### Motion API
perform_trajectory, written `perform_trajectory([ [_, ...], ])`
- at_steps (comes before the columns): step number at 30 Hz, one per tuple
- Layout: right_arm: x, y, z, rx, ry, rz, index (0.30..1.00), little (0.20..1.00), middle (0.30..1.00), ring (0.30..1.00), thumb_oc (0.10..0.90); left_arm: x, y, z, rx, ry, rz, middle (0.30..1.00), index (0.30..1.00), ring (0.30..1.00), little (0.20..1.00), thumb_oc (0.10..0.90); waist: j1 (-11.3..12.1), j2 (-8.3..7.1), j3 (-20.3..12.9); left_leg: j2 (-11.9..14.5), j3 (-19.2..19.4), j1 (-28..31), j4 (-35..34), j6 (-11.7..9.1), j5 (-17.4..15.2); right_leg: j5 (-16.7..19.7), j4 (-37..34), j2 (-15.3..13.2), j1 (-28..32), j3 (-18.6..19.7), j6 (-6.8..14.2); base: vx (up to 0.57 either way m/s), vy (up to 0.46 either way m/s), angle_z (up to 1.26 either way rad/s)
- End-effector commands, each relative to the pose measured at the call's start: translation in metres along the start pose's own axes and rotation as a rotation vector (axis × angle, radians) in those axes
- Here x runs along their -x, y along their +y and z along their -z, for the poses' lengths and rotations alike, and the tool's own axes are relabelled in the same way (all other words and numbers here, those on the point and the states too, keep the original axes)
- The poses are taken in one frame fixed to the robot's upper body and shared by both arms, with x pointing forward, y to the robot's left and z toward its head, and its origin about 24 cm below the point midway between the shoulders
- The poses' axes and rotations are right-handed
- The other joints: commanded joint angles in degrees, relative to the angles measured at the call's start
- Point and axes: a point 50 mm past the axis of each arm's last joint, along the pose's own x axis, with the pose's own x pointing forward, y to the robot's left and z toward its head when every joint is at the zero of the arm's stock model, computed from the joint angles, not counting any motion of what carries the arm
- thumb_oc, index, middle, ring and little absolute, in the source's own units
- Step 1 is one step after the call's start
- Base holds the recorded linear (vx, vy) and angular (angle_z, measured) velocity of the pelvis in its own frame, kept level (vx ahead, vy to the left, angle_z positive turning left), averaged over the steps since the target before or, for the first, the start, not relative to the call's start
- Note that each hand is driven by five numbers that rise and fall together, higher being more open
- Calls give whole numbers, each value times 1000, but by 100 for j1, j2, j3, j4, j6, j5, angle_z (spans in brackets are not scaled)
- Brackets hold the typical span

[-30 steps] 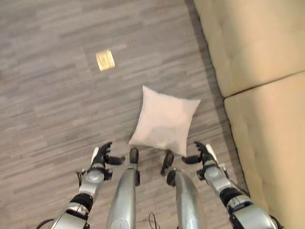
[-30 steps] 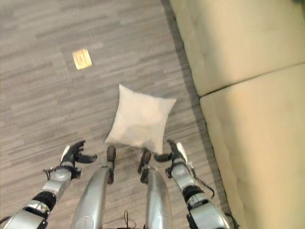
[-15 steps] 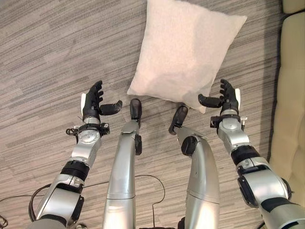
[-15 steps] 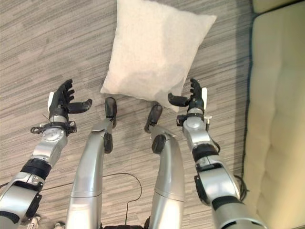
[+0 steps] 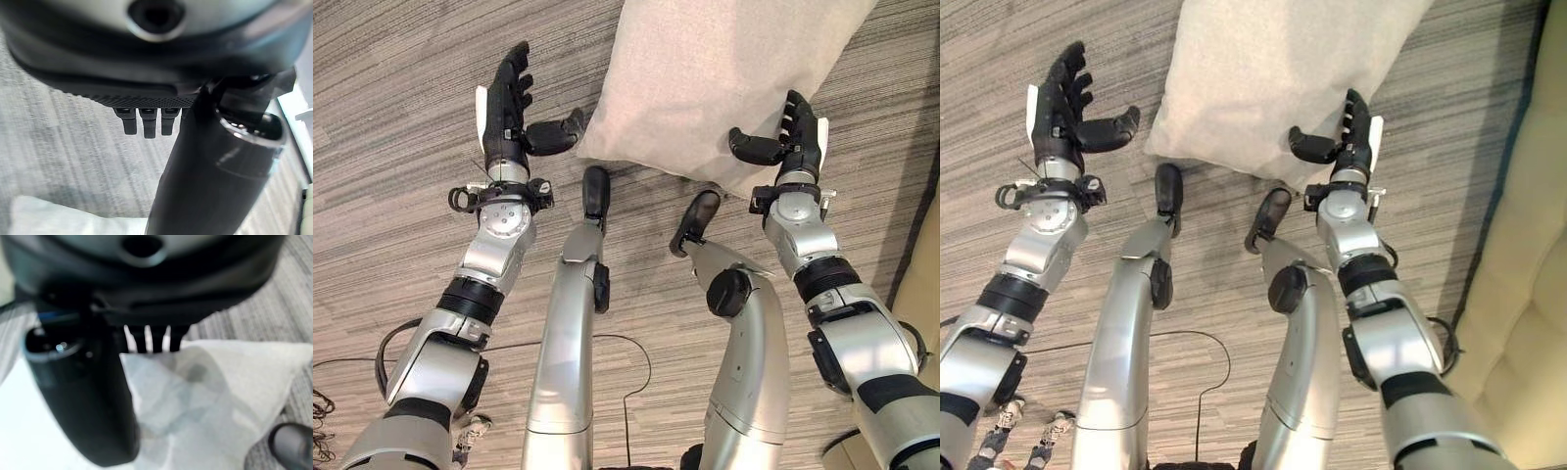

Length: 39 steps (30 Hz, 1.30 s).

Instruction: Pick up all the scattered cushions and arrange them neatly on the sofa.

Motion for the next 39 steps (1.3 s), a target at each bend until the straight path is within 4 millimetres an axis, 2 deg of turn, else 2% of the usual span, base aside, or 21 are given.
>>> perform_trajectory([
  [1, 16, 51, -24, 10, -130, -203, 453, 453, 453, 453, 502, 12, -7, -12, 80, -108, -6, 900, 900, 900, 900, 800, 87, 344, -498, -160, -281, 35, -404, 20, -180, -210, -382, 52, 212, 417, 612, -5, -27, 6],
  [2, 19, 58, -28, 17, -149, -230, 300, 300, 300, 300, 400, 12, -9, -14, 87, -113, -4, 900, 900, 900, 900, 800, 93, 350, -513, -163, -292, 35, -431, 9, -157, -191, -395, 71, 202, 414, 618, -8, -37, 6],
  [6, 24, 69, -45, -9, -220, -276, 300, 300, 300, 300, 400, 9, -14, -22, 96, -137, 8, 900, 900, 900, 900, 800, 96, 373, -615, -176, -331, 37, -585, -20, -71, -120, -507, 130, 217, 376, 653, -18, -26, 4],
  [11, 25, 63, -51, -41, -258, -263, 300, 300, 300, 300, 400, 9, -7, -18, 69, -130, -6, 900, 900, 900, 900, 800, 78, 349, -750, -157, -367, 40, -698, -41, -25, -35, -669, 222, 257, 324, 692, -16, -7, 3],
  [18, 25, 47, -53, -143, -276, -211, 300, 300, 300, 300, 400, 20, 3, 1, 92, -60, -39, 900, 900, 900, 900, 800, 20, 313, -883, -100, -364, 216, -893, -42, 19, 117, -938, 335, 463, 234, 775, -37, 12, 0],
  [21, 26, 38, -50, -173, -282, -192, 300, 300, 300, 300, 400, 28, 5, 13, 100, -16, -35, 900, 900, 900, 900, 800, 5, 316, -927, -42, -347, 508, -1182, -41, 90, 207, -1169, 384, 732, 167, 830, -60, 37, -5],
  [23, 27, 26, -47, -163, -304, -165, 300, 300, 300, 300, 400, 38, 8, 26, 106, 27, -29, 900, 900, 900, 900, 800, 8, 307, -991, -7, -376, 950, -1587, -47, 192, 265, -1448, 405, 1135, 85, 858, -76, 40, -1],
  [25, 28, 22, -45, -155, -310, -162, 300, 300, 300, 300, 400, 43, 9, 31, 105, 44, -26, 900, 900, 900, 900, 800, 11, 300, -998, 6, -391, 1169, -1741, -50, 228, 301, -1595, 403, 1353, 52, 864, -76, 29, 1],
  [26, 29, 7, -43, -106, -348, -138, 300, 300, 300, 300, 400, 56, 11, 43, 105, 82, -4, 900, 900, 900, 900, 800, 29, 262, -1036, 65, -420, 1689, -2127, -94, 306, 366, -1915, 381, 1844, -46, 902, -78, 36, 1],
  [27, 30, 7, -42, -105, -346, -138, 300, 300, 300, 300, 400, 57, 11, 44, 105, 84, -3, 900, 900, 900, 900, 800, 34, 269, -1016, 68, -425, 1739, -2158, -95, 318, 376, -1944, 386, 1895, -54, 902, -69, 41, -3],
  [31, 34, -15, -36, -8, -388, -102, 300, 300, 300, 300, 400, 76, 19, 61, 86, 143, 10, 900, 900, 900, 900, 800, 52, 171, -1091, 133, -448, 2461, -2661, -146, 407, 465, -2441, 322, 2599, -206, 959, -40, 17, 2],
  [33, 39, -22, -28, -6, -382, -96, 300, 300, 300, 300, 400, 86, 22, 70, 92, 181, 13, 900, 900, 900, 900, 800, 58, 123, -1142, 138, -462, 2857, -2901, -161, 450, 513, -2684, 302, 2970, -273, 986, 0, 0, 0],
  [34, 48, -30, -18, -3, -376, -96, 300, 300, 300, 300, 400, 99, 25, 80, 104, 225, 10, 900, 900, 900, 900, 800, 69, 61, -1214, 148, -483, 3354, -3154, -176, 485, 563, -2948, 280, 3435, -350, 1019, 0, 0, 0],
  [35, 48, -30, -17, -2, -373, -96, 300, 300, 300, 300, 400, 100, 25, 81, 103, 227, 11, 900, 900, 900, 900, 800, 74, 67, -1198, 151, -488, 3407, -3184, -177, 495, 572, -2977, 285, 3490, -360, 1021, 0, 0, 0],
  [36, 55, -35, -9, 7, -367, -99, 300, 300, 300, 300, 400, 111, 28, 89, 104, 264, 12, 900, 900, 900, 900, 800, 61, 10, -1284, 164, -492, 3824, -3368, -187, 490, 603, -3209, 292, 3882, -417, 1030, 0, 0, 0],
  [37, 56, -35, -8, 8, -365, -99, 300, 300, 300, 300, 400, 111, 28, 89, 103, 266, 13, 900, 900, 900, 900, 800, 67, 13, -1266, 168, -494, 3879, -3399, -188, 500, 610, -3237, 299, 3936, -423, 1031, 57, 16, -2],
  [38, 62, -43, 2, 57, -353, -107, 300, 300, 300, 300, 400, 124, 35, 98, 93, 308, 13, 900, 900, 900, 900, 800, 70, -45, -1376, 184, -495, 4387, -3611, -194, 499, 634, -3499, 295, 4453, -514, 1043, 39, 0, -1],
  [39, 63, -43, 3, 58, -351, -107, 300, 300, 300, 300, 400, 125, 35, 98, 93, 310, 14, 900, 900, 900, 900, 800, 74, -39, -1358, 188, -499, 4435, -3635, -195, 505, 641, -3524, 302, 4504, -522, 1043, 81, 30, -3],
])
